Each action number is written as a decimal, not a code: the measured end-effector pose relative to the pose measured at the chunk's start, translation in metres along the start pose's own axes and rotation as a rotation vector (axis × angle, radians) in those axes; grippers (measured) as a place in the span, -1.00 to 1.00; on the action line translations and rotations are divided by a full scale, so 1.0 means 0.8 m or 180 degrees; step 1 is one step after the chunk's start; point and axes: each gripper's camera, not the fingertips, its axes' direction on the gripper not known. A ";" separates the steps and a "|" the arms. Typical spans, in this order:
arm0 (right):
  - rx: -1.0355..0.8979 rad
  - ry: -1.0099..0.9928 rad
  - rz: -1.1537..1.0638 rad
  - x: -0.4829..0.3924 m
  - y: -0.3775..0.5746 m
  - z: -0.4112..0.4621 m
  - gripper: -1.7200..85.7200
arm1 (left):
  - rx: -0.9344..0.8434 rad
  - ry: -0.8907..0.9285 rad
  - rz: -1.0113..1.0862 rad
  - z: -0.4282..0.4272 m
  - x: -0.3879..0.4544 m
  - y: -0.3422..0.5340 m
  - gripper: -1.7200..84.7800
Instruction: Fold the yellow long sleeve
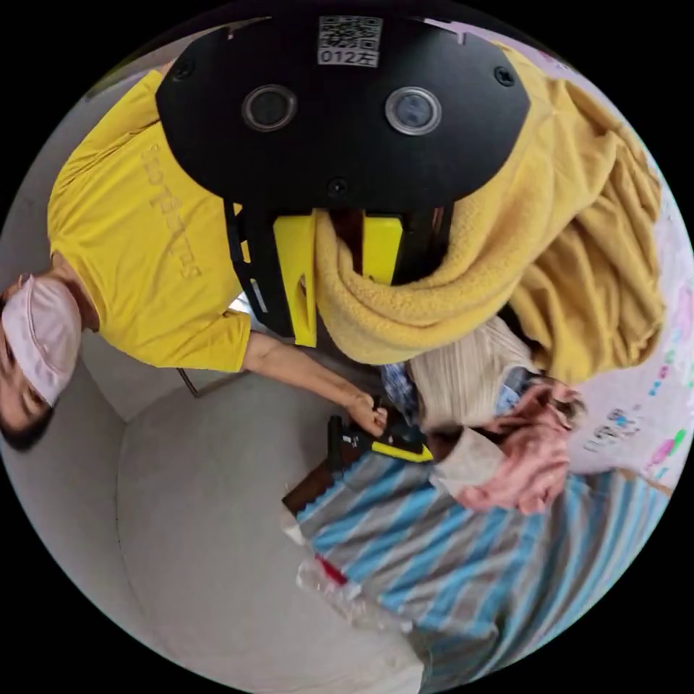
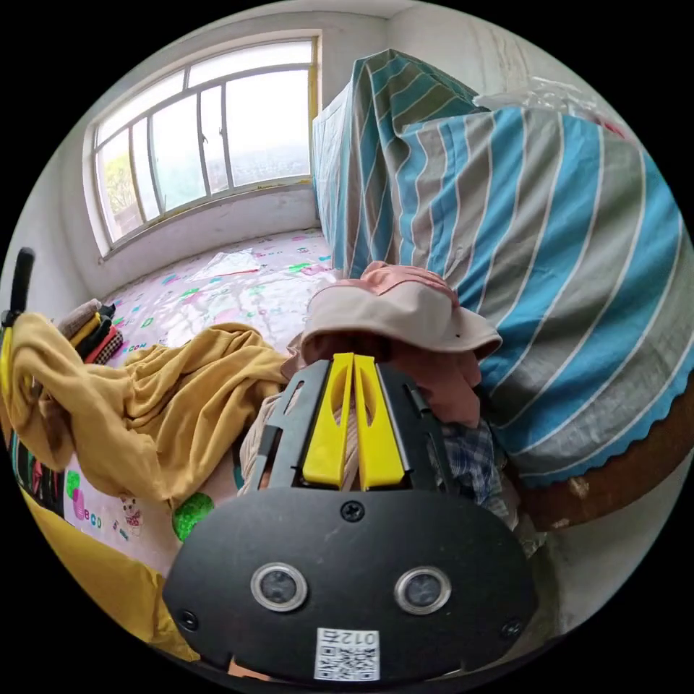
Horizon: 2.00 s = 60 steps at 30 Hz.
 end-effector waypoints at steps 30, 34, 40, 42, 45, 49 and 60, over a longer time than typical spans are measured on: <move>-0.1041 -0.0198 -0.3287 -0.565 0.341 0.150 -0.66 | 0.2725 -0.2753 -0.2230 -0.014 0.146 0.562 -0.95; -0.1495 -0.0095 -0.2857 -0.549 0.306 0.199 -0.79 | 0.2587 -0.2914 -0.2274 -0.010 0.155 0.577 -0.93; -0.1801 -0.1014 -0.2886 -0.466 0.276 0.129 -0.84 | 0.2428 -0.2996 -0.2161 -0.039 0.138 0.553 -0.87; -0.1930 -0.1249 -0.2961 -0.435 0.291 0.110 -0.84 | 0.2122 -0.3200 -0.2009 -0.043 0.128 0.518 -0.85; -0.2055 -0.1534 -0.2697 -0.381 0.304 0.097 -0.84 | 0.1396 -0.3352 -0.1494 -0.035 0.103 0.434 -0.80; -0.2073 -0.1691 -0.2137 -0.318 0.310 0.113 -0.83 | -0.0061 -0.3819 -0.0391 0.021 0.074 0.278 -0.73; -0.2089 -0.2067 -0.1648 -0.250 0.308 0.159 -0.83 | -0.3021 -0.4243 0.3045 0.228 0.021 0.024 -0.64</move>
